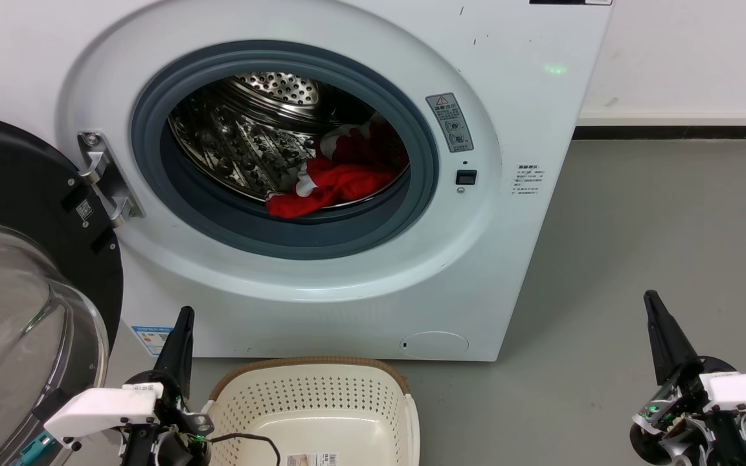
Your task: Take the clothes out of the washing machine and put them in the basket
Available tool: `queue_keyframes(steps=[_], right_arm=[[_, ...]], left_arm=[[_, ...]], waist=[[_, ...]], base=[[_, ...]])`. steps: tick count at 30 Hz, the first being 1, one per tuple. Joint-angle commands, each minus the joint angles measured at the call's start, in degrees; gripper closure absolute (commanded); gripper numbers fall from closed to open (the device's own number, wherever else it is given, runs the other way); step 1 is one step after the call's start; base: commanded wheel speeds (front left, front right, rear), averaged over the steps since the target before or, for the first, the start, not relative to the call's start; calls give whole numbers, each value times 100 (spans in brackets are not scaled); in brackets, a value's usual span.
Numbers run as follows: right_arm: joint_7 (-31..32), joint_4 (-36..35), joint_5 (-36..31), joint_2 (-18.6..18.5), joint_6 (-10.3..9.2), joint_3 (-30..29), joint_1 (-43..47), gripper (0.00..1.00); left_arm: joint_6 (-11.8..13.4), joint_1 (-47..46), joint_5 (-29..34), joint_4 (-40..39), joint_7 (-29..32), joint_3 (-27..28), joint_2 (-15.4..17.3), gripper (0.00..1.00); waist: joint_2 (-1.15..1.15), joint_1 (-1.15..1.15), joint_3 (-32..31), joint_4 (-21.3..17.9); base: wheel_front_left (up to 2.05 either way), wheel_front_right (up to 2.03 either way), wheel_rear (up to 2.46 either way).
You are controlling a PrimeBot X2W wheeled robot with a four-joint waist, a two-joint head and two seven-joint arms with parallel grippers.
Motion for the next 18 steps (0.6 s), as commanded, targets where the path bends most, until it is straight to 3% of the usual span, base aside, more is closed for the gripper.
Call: queue_keyframes(steps=[1,13,14,18], right_arm=[[4,7,-26,19,0,4,-69,100],[4,7,-26,19,0,4,-69,100],[-2,-1,1,0,0,-1,0,0],[-73,8,16,3,0,5,64,0]], left_arm=[[-23,-34,-11,-3,7,13,-7,100],[-23,-34,-11,-3,7,13,-7,100],[0,-1,0,-1,0,-1,0,0],[3,14,13,44,-59,-82,-6,0]], waist=[[0,0,0,0],[0,0,0,0],[0,0,0,0],[0,0,3,-2]], base=[[0,0,0],[0,0,0],[0,0,0],[0,0,0]])
